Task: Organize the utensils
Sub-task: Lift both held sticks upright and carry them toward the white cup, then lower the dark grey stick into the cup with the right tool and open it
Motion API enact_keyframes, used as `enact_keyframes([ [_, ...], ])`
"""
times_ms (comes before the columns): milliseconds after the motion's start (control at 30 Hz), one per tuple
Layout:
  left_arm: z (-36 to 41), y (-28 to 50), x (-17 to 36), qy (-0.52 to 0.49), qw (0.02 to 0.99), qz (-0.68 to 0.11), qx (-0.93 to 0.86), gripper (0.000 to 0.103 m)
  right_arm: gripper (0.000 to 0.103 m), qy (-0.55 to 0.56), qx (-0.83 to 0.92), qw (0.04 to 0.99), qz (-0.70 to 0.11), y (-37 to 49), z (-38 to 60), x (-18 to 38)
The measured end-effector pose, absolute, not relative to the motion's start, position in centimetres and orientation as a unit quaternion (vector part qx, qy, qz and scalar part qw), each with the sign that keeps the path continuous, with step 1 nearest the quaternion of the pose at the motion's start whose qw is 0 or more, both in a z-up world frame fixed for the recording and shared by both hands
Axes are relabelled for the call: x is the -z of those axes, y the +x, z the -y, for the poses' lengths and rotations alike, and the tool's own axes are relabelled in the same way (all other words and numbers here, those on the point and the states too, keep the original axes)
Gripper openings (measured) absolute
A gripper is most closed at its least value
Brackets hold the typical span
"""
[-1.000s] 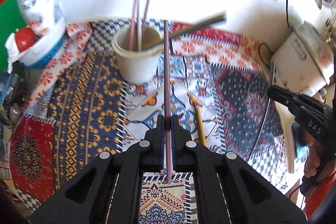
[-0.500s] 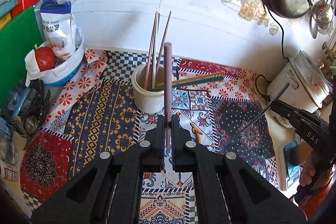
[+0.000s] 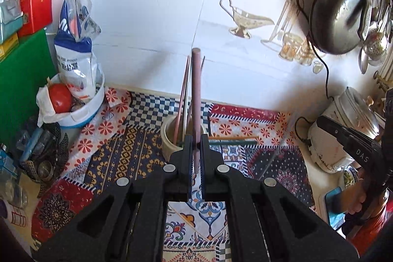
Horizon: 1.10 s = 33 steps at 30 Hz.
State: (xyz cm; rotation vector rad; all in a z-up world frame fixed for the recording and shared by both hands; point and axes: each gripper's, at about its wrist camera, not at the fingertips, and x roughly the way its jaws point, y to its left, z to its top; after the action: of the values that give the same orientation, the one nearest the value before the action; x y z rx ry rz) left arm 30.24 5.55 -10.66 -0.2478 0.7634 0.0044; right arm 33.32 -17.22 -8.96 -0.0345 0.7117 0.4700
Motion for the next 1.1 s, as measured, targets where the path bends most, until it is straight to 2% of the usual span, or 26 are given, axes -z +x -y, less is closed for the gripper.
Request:
enact_keyframes([
  [233, -6.4, 31.1, 9.5, -0.121, 0.928, -0.353, -0.013, 0.004, 0.001, -0.027, -0.241, 0.911, -0.335, 35.1, 16.2, 8.6],
  [367, -6.9, 31.5, 9.9, -0.123, 0.927, -0.353, -0.021, 0.004, 0.002, -0.024, -0.253, 0.891, -0.376, 36.7, 15.8, 10.9],
  [467, -7.3, 31.9, 10.3, -0.129, 0.925, -0.357, -0.028, 0.004, 0.014, -0.053, -0.239, 0.880, -0.408, 38.2, 15.4, 13.7],
  [500, -7.5, 32.0, 10.4, -0.130, 0.924, -0.357, -0.030, 0.004, 0.021, -0.057, -0.239, 0.872, -0.424, 38.8, 15.2, 14.8],
  [533, -7.7, 32.1, 10.5, -0.133, 0.924, -0.357, -0.033, 0.004, 0.023, -0.055, -0.240, 0.864, -0.438, 39.5, 15.1, 16.0],
  [800, -8.6, 33.0, 10.6, -0.135, 0.924, -0.354, -0.051, 0.004, 0.023, -0.071, -0.215, 0.816, -0.532, 45.5, 13.5, 24.8],
  [1000, -9.1, 33.9, 10.9, -0.138, 0.922, -0.355, -0.063, 0.004, 0.022, -0.090, -0.205, 0.792, -0.568, 48.6, 11.6, 28.8],
  [1100, -9.3, 34.4, 11.2, -0.142, 0.921, -0.358, -0.065, 0.004, 0.015, -0.103, -0.205, 0.789, -0.570, 49.1, 10.9, 29.6],
])
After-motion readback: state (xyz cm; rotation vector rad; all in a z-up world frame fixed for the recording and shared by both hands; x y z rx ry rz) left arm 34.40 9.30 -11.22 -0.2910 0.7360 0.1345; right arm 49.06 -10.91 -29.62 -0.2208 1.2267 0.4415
